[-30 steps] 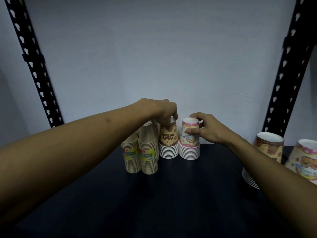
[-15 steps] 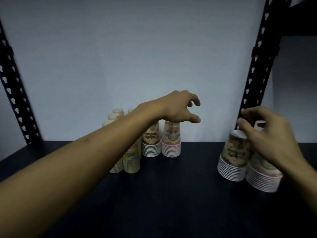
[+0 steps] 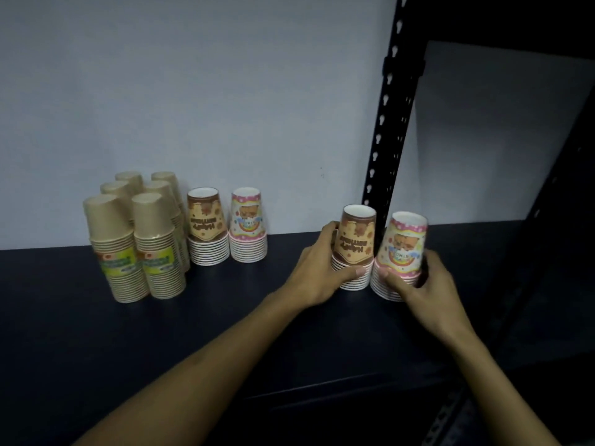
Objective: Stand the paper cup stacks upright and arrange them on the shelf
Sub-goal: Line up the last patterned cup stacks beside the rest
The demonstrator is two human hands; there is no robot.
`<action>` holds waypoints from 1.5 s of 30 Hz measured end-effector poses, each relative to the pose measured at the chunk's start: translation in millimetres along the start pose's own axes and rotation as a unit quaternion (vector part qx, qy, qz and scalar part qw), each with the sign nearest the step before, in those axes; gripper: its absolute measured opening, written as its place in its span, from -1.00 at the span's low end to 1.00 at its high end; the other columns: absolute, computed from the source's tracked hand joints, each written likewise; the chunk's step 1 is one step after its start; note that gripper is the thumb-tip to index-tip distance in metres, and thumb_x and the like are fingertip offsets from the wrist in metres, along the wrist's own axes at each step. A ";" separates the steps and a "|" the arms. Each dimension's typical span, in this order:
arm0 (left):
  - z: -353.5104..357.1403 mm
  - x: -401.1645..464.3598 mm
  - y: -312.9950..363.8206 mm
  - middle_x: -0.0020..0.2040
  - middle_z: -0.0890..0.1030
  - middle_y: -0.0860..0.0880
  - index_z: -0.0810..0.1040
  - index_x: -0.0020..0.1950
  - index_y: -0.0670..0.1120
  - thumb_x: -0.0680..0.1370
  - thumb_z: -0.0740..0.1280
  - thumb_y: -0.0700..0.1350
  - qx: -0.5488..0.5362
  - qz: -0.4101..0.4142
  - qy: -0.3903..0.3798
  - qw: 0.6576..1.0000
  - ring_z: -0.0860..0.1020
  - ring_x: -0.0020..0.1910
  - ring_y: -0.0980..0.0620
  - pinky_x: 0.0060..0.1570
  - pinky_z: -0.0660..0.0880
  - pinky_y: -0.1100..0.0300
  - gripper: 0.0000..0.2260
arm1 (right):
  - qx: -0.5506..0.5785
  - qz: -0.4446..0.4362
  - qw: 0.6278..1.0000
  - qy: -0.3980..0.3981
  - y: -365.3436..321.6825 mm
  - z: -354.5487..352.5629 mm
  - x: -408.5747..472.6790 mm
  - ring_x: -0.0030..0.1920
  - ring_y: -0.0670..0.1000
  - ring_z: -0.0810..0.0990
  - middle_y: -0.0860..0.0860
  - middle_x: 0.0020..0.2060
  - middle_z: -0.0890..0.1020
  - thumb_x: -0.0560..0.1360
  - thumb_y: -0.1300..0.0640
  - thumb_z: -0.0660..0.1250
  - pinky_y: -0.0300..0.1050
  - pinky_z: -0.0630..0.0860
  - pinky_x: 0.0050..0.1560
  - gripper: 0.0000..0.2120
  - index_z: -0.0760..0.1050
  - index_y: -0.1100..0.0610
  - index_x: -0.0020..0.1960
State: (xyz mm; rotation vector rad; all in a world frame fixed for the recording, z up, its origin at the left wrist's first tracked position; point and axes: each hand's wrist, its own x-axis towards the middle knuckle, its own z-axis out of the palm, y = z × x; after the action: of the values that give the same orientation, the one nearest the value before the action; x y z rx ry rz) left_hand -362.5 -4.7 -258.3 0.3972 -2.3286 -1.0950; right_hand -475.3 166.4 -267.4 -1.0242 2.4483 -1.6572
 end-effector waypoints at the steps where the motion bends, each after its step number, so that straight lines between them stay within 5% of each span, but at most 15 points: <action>1: -0.4 -2.9 -2.0 0.34 0.57 0.14 0.31 0.47 0.06 0.45 0.56 0.00 -0.006 0.001 0.006 1.000 0.53 0.24 0.24 0.24 0.46 0.28 -0.32 | 0.001 -0.005 1.000 -0.005 -0.3 -0.4 -0.6 0.02 -0.17 0.61 -0.05 0.15 0.60 0.43 0.06 0.57 -0.31 0.48 -0.02 -0.38 0.41 0.10 0.41; 6: -16.4 -16.0 -5.2 0.33 0.59 0.10 0.36 0.44 0.02 0.42 0.59 0.01 0.005 0.001 0.012 1.000 0.57 0.25 0.17 0.25 0.50 0.25 -0.33 | 0.015 -0.017 0.999 -0.043 -4.8 1.9 -7.9 0.03 -0.28 0.59 -0.13 0.13 0.61 0.40 -0.01 0.58 -0.39 0.47 -0.06 -0.36 0.41 0.06 0.39; 15: -49.0 -80.1 -8.0 0.06 0.51 0.39 0.34 0.43 0.08 0.39 0.61 0.02 0.023 -0.013 0.068 0.997 0.49 0.04 0.57 0.01 0.50 0.51 -0.30 | 0.019 -0.051 0.993 -0.102 -24.9 22.5 -42.1 0.05 -0.42 0.58 -0.33 0.05 0.58 0.40 -0.07 0.55 -0.41 0.52 -0.07 -0.43 0.39 -0.11 0.32; 24: -101.7 -134.0 -12.6 0.17 0.58 0.25 0.34 0.38 0.15 0.31 0.63 0.12 0.065 -0.040 0.105 0.992 0.61 0.13 0.25 0.11 0.62 0.18 -0.26 | 0.051 -0.079 0.982 -0.161 -55.5 63.3 -68.1 0.04 -0.42 0.59 -0.29 0.07 0.61 0.41 -0.06 0.57 -0.52 0.52 -0.07 -0.44 0.39 -0.09 0.31; 32: -132.8 -161.4 -13.0 0.20 0.54 0.26 0.30 0.37 0.16 0.32 0.63 0.12 0.079 -0.075 0.119 0.987 0.58 0.18 0.22 0.13 0.61 0.15 -0.26 | 0.059 -0.097 0.973 -0.201 -78.8 90.5 -82.7 0.09 -0.31 0.61 -0.19 0.18 0.62 0.42 -0.10 0.56 -0.50 0.52 -0.03 -0.41 0.36 -0.08 0.33; 36: -135.8 -161.6 -7.6 0.29 0.49 0.20 0.17 0.46 0.16 0.33 0.61 0.17 0.113 -0.074 0.109 0.985 0.53 0.24 0.21 0.29 0.54 0.06 -0.15 | 0.049 -0.099 0.969 -0.219 -84.3 83.8 -79.2 0.12 -0.35 0.58 -0.22 0.21 0.58 0.34 -0.21 0.56 -0.31 0.58 0.11 -0.31 0.33 -0.12 0.35; 40: -151.6 -154.4 16.5 0.56 0.29 0.09 -0.02 0.63 0.09 0.35 0.53 0.29 0.165 -0.014 0.135 0.977 0.33 0.48 0.15 0.47 0.32 0.11 0.04 | 0.055 -0.145 0.976 -0.156 -97.7 66.8 -62.3 0.27 -0.16 0.54 -0.12 0.28 0.52 0.22 -0.46 0.50 -0.14 0.51 0.25 -0.05 0.25 -0.12 0.46; 45: -183.4 -128.8 54.7 0.46 0.43 -0.01 0.23 0.59 0.07 0.49 0.41 0.25 0.322 0.044 0.030 0.945 0.39 0.44 0.03 0.40 0.33 0.16 -0.25 | -0.049 -0.192 0.952 -0.235 -136.4 46.6 -35.2 0.14 -0.17 0.57 -0.11 0.15 0.55 0.40 -0.13 0.55 -0.19 0.55 0.13 -0.23 0.28 -0.09 0.50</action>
State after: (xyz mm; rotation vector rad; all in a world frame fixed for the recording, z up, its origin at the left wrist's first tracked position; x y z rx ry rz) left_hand -153.6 -23.8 -162.2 0.5424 -2.5729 -0.2445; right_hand -362.1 115.6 -186.1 -1.7612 2.1235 -1.1715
